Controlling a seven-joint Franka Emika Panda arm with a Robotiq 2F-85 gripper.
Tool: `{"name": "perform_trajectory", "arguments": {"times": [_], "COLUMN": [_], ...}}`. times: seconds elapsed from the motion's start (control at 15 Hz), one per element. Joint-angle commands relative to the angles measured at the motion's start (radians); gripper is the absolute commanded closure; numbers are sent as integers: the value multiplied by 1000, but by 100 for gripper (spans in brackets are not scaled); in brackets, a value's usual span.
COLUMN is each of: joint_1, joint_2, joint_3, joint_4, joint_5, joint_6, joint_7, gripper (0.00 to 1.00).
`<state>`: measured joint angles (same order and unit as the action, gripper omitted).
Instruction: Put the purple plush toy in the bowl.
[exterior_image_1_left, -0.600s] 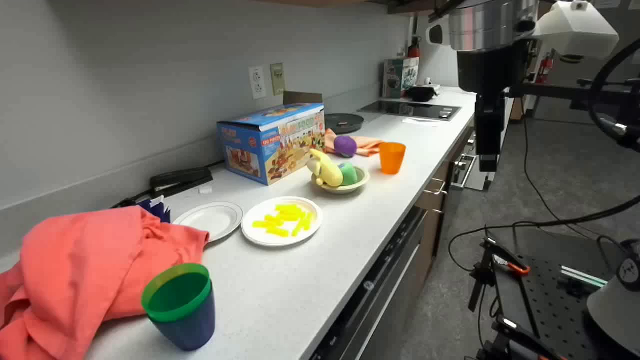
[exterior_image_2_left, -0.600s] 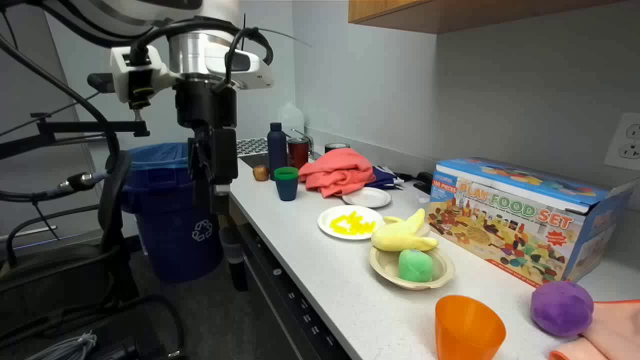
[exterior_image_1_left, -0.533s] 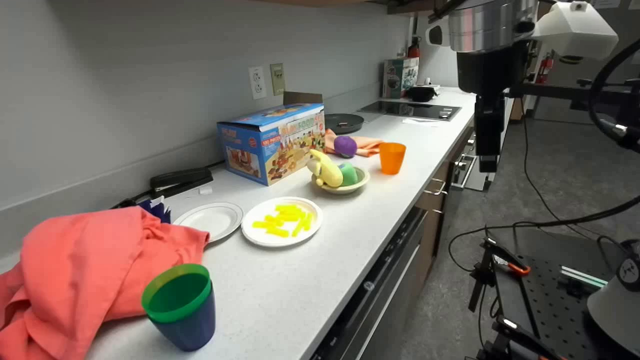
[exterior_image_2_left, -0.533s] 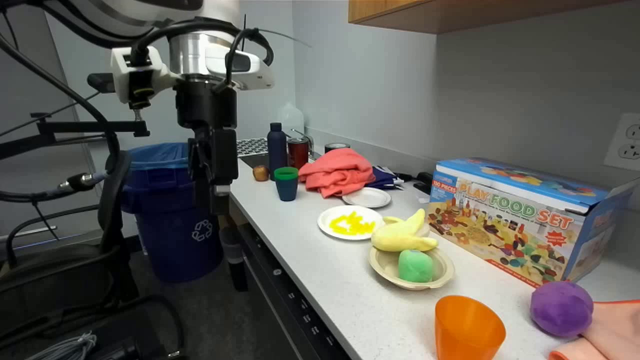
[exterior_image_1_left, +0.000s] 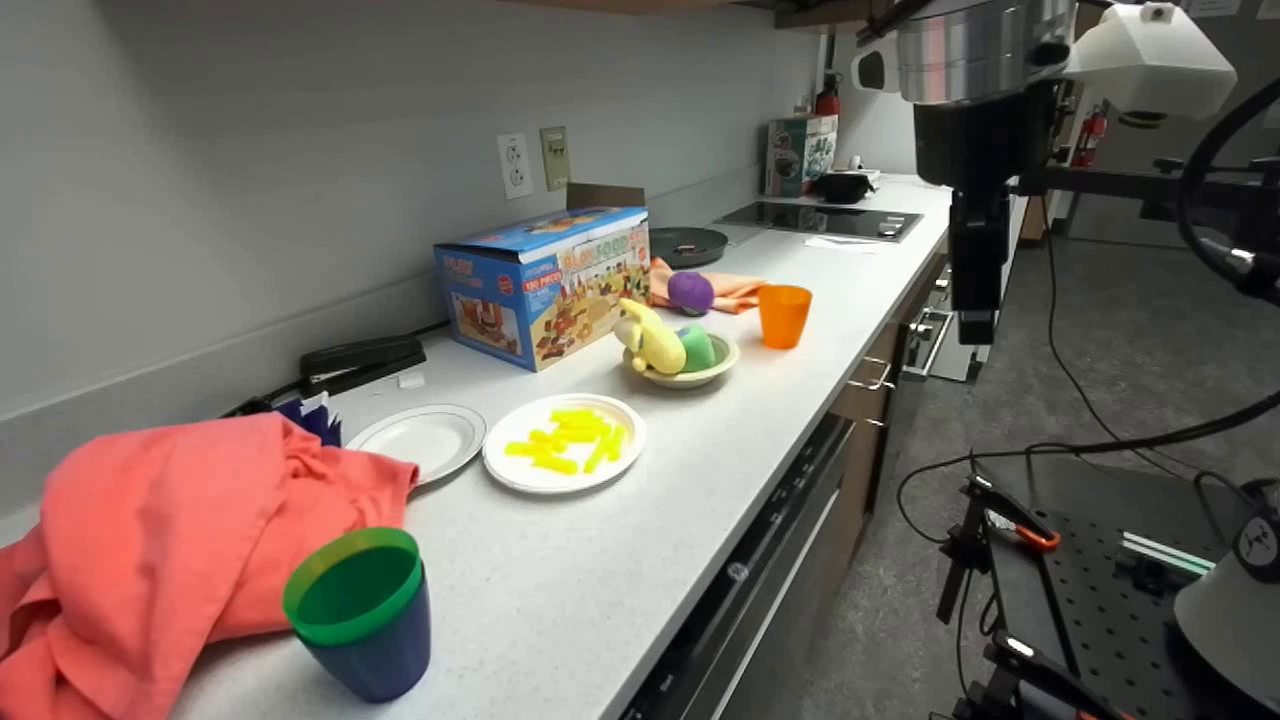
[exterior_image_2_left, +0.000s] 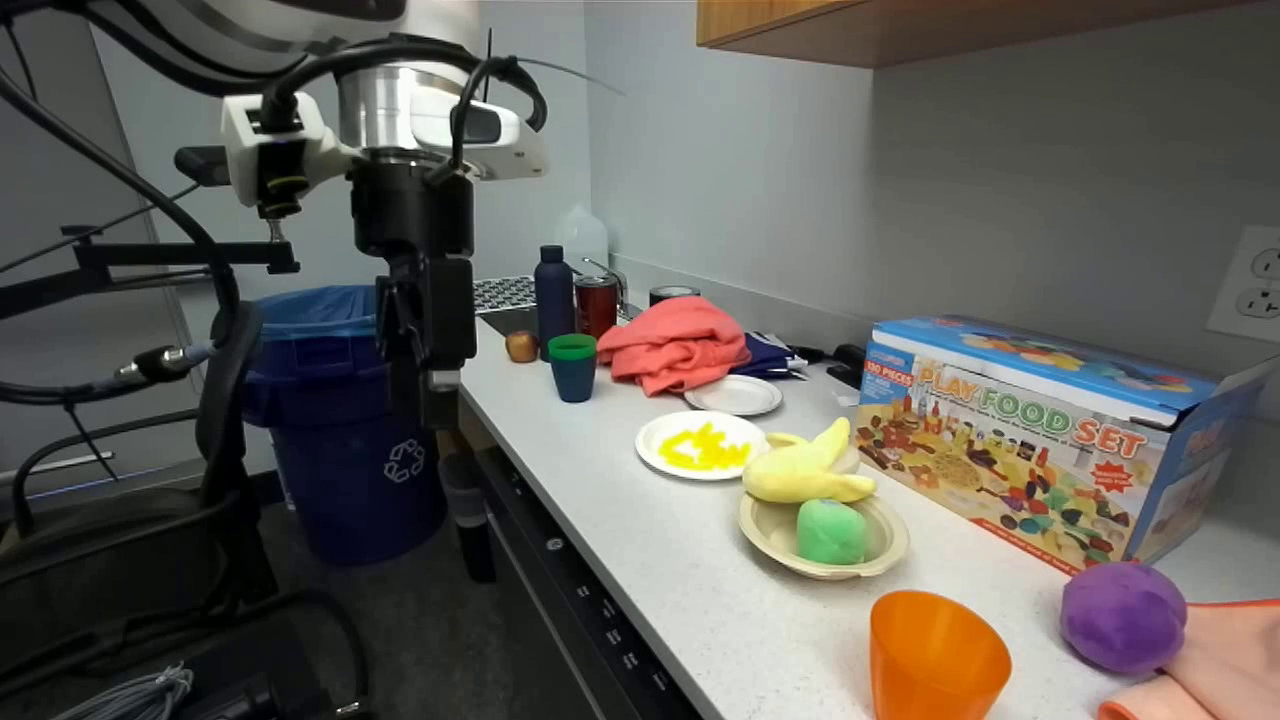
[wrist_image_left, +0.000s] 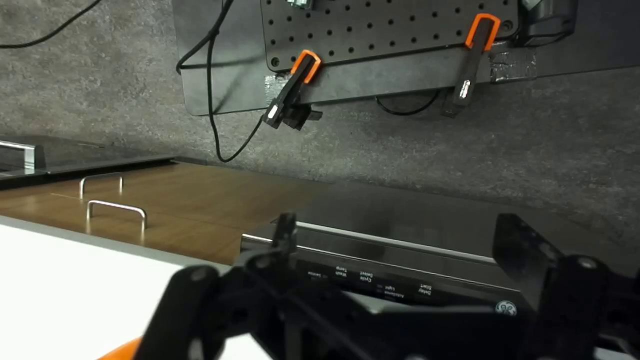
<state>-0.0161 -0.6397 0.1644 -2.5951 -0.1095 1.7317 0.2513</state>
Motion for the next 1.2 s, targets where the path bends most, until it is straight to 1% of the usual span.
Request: {"name": "perform_trajectory", "arguments": {"times": [0.0, 0.13, 0.53, 0.87, 1.13], "joint_1": [14, 11, -59, -119, -133], "joint_2": [2, 9, 113, 242, 338], "joint_3": [-12, -17, -79, -136, -183], "joint_4": [1, 2, 56, 158, 261], "joint_5": [-6, -5, -28, -14, 58], "joint_6": [-2, 12, 153, 285, 348], "joint_7": [7, 7, 58, 117, 166], "gripper": [0, 0, 0, 0, 0]}}
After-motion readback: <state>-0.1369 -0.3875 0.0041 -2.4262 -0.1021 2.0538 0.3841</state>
